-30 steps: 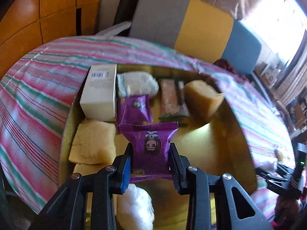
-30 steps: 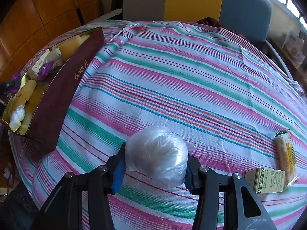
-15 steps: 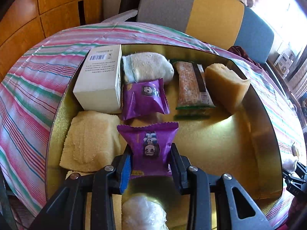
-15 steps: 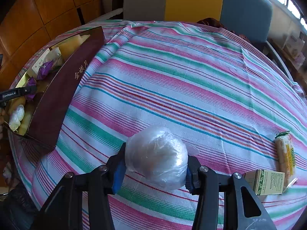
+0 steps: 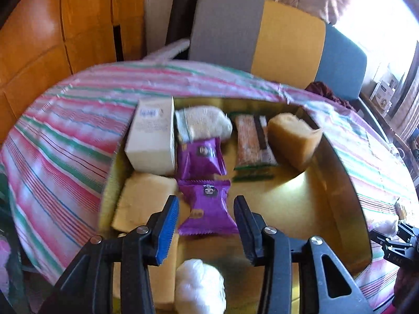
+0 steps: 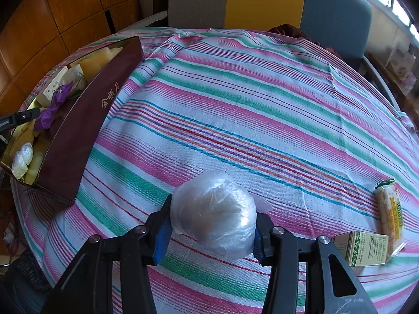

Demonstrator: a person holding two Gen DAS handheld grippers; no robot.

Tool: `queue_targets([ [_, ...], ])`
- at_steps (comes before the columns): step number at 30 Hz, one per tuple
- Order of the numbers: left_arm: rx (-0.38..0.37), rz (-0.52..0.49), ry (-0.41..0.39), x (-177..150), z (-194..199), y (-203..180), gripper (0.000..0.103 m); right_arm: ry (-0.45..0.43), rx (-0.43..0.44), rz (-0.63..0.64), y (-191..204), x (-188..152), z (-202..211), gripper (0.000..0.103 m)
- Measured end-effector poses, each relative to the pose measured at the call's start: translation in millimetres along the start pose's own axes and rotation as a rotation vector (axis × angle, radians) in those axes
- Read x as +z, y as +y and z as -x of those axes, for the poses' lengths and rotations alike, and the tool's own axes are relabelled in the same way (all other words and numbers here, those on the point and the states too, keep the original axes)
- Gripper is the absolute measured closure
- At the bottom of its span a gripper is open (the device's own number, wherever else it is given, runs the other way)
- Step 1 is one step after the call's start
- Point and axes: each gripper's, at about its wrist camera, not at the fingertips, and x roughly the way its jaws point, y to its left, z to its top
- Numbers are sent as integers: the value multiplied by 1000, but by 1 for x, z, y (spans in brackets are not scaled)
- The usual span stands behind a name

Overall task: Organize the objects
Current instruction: 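Carry the plastic-wrapped bundle into the gold tray with the right tool and release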

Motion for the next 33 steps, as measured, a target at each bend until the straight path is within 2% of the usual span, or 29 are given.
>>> queue_targets([
  [5, 1, -28, -84, -4, 33, -6, 59, 0, -5, 8, 1, 0, 0, 53],
  [14, -43, -57, -130, -12, 65, -11, 59, -3, -22, 5, 3, 0, 0, 54],
  [26, -88, -42, -104, -29, 70, -2, 59, -10, -68, -46, 9, -1, 1, 57],
  [33, -99, -39, -96, -33, 71, 4, 59, -8, -77, -100, 13, 4, 4, 67],
])
